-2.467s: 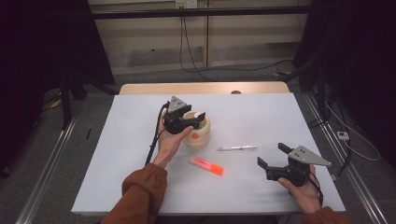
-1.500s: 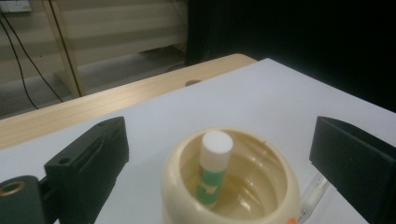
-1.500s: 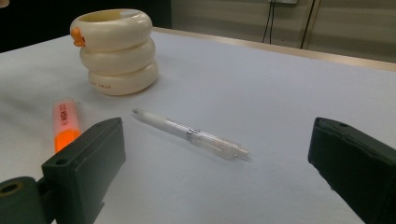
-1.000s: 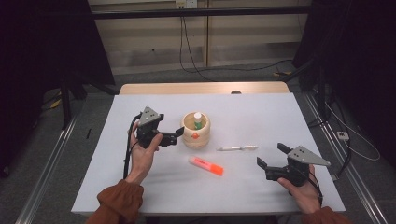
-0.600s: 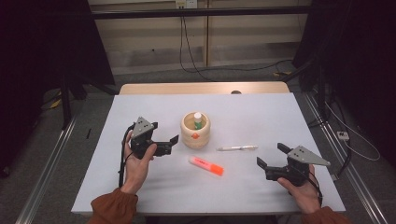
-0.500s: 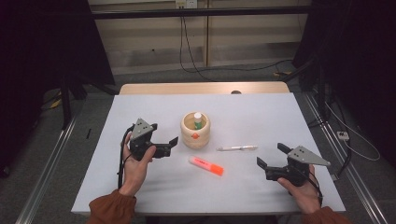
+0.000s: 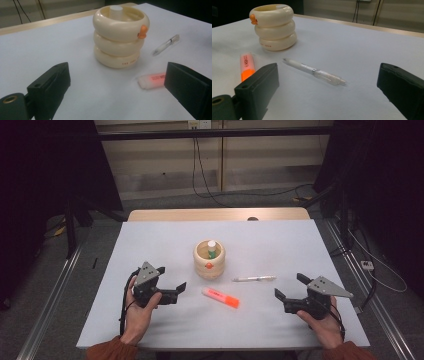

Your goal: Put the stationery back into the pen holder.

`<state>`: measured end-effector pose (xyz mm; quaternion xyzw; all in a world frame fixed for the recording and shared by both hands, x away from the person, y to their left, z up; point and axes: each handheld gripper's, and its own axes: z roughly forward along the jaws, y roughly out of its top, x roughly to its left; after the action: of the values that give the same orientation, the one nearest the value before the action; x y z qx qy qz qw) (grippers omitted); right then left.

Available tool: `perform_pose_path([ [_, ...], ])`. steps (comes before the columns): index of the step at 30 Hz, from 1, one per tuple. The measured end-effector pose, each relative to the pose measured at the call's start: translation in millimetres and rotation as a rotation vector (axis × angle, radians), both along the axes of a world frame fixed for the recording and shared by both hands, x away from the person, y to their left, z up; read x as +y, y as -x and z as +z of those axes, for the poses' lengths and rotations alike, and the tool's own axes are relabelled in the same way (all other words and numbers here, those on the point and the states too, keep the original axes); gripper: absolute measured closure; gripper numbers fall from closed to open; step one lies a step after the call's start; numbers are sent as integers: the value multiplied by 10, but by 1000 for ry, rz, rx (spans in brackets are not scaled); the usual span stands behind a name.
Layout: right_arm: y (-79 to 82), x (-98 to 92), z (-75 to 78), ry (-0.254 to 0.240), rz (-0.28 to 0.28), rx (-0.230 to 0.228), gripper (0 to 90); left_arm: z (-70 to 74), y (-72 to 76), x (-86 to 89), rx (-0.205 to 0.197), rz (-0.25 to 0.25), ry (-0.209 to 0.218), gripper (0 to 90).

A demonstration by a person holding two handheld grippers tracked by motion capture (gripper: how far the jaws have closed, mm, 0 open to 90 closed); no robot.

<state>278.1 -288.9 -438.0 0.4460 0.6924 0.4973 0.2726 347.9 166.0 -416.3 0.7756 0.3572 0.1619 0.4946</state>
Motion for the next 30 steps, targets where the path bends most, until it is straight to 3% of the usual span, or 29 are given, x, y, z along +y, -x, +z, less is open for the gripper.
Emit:
perform_pose_path([
  [10, 2, 1, 1, 0, 2, -1, 35, 3, 86, -55, 4, -84, -16, 86],
  [12, 2, 2, 1, 0, 2, -1, 35, 9, 103, -56, 0, -86, -28, 171],
  [18, 4, 4, 2, 1, 5, -2, 35, 24, 120, -79, 43, -114, -39, 458],
  [21, 4, 4, 2, 1, 5, -1, 35, 10, 113, -106, 67, -137, -30, 633],
  [24, 3, 3, 1, 1, 5, -1, 35, -8, 105, -137, 84, -178, -28, 865],
  [25, 3, 4, 1, 1, 5, 0, 35, -10, 108, -149, 90, -180, -33, 900],
  [30, 3, 5, 2, 1, 5, -1, 35, -20, 86, -211, 112, -189, -47, 900],
])
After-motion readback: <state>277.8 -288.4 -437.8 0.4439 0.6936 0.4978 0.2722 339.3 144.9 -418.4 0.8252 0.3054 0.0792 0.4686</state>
